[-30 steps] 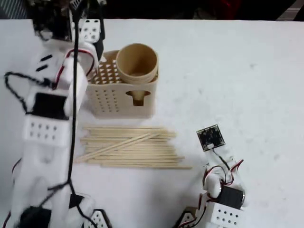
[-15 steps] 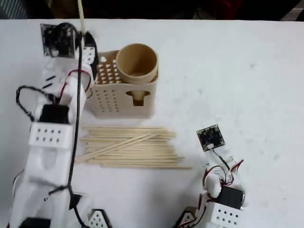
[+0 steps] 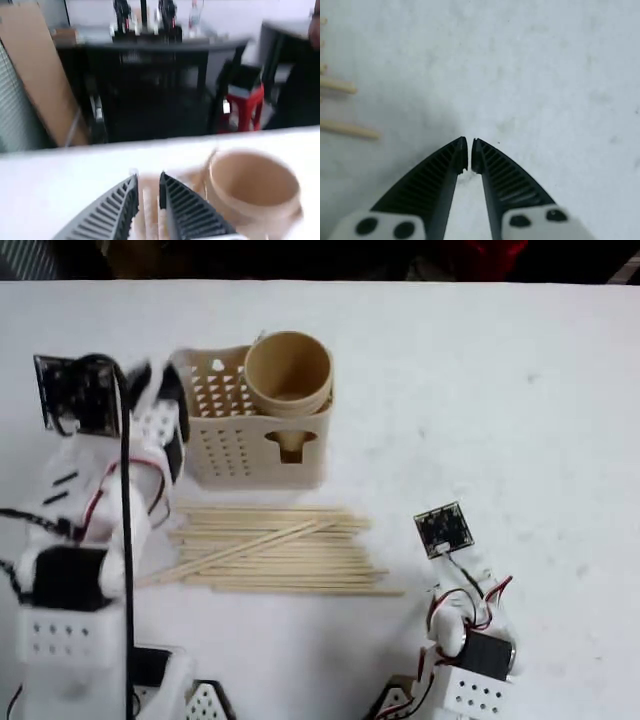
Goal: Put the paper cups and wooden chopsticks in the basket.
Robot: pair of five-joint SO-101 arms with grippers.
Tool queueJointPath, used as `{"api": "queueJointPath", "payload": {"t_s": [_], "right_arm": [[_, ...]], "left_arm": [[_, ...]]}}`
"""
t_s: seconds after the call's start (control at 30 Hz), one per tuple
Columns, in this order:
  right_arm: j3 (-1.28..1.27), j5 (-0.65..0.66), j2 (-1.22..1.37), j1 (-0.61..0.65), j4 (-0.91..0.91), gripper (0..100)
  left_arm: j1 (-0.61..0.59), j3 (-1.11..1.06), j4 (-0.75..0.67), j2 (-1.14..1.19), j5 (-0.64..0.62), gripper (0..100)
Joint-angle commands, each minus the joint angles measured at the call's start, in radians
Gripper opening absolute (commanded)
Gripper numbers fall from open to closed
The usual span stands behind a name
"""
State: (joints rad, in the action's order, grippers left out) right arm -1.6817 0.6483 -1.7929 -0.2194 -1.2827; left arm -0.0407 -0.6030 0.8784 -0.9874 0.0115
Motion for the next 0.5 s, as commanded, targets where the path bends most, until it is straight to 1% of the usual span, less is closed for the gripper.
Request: {"api": "queueJointPath", "payload": {"t_s": [0.0, 0.13, 0.23, 0.37, 0.47], "right_arm": [[-0.009, 0.008, -0.010, -0.004, -0.005, 3.3], [-0.009, 0.008, -0.010, -0.004, -0.005, 3.3], [-0.009, 0.008, -0.010, -0.004, -0.005, 3.3], [-0.009, 0.008, -0.010, -0.004, -0.005, 3.3], [-0.009, 0.008, -0.010, -0.004, -0.005, 3.3]], "left_arm": [[0.036, 0.084, 0.319, -0.054, 0.115, 9], [0.165, 0.078, 0.473, -0.053, 0.279, 9], [0.282, 0.023, 0.519, -0.021, 0.408, 9], [0.409, -0.087, 0.502, 0.147, 0.503, 9], [0.478, -0.127, 0.396, 0.297, 0.508, 9]]}}
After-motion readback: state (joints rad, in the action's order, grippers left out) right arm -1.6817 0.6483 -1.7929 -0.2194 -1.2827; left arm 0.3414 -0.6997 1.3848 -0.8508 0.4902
